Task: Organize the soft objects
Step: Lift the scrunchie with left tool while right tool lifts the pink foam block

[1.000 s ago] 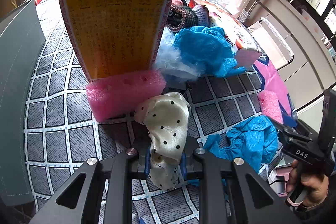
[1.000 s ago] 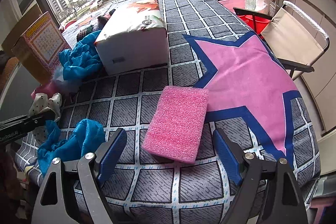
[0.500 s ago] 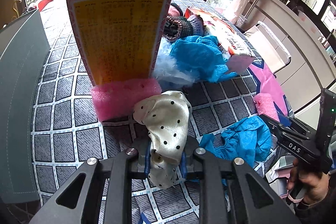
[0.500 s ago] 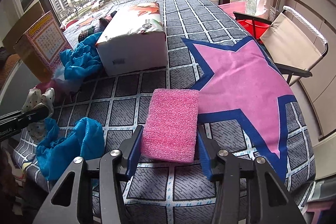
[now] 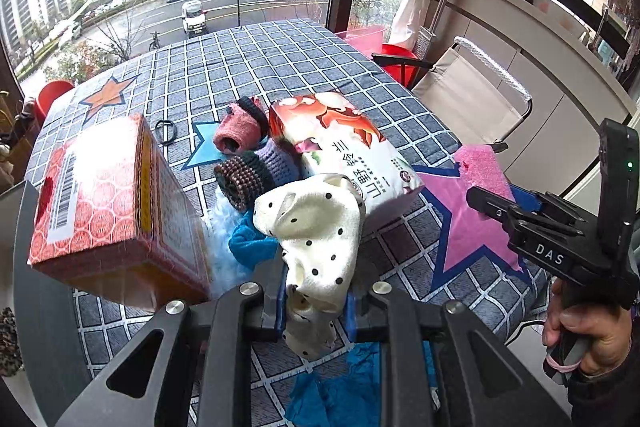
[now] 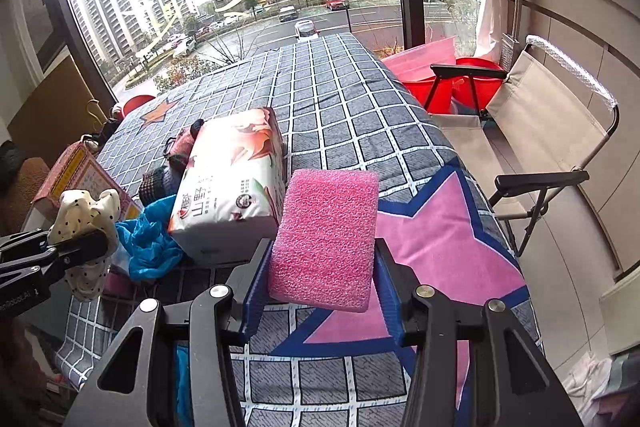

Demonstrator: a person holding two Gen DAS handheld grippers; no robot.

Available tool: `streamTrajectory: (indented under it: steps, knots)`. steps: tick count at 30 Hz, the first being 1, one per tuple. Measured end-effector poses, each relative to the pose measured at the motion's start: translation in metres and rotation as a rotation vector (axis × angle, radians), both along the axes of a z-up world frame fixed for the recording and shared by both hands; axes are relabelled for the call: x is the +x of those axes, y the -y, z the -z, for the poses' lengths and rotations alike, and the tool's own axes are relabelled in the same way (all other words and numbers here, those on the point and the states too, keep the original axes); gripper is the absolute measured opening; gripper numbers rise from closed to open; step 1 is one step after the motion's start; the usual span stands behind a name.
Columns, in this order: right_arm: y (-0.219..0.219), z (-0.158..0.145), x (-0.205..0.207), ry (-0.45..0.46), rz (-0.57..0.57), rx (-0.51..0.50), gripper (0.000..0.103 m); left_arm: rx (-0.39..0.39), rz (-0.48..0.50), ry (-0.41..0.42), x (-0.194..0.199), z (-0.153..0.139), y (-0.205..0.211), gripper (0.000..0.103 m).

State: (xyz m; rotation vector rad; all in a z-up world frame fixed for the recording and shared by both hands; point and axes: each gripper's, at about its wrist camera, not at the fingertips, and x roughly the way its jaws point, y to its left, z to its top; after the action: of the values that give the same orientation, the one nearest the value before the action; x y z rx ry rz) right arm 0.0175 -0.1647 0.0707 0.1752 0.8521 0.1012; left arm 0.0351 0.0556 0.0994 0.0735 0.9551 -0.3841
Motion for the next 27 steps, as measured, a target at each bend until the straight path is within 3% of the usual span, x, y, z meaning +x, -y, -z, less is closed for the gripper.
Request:
streamTrajectory:
  steps: [11, 21, 27]
  knots:
    - [-0.025, -0.026, 0.061, 0.011, -0.044, 0.043, 0.05, 0.044, -0.087, 0.013, 0.065, -0.026, 0.018, 0.023]
    - [-0.046, -0.036, 0.084, -0.01, -0.101, 0.114, 0.05, 0.063, -0.203, -0.004, 0.086, -0.041, -0.022, 0.023]
    - [-0.061, -0.044, 0.089, -0.031, -0.162, 0.131, 0.05, 0.044, -0.215, -0.026, 0.083, -0.054, -0.045, 0.023]
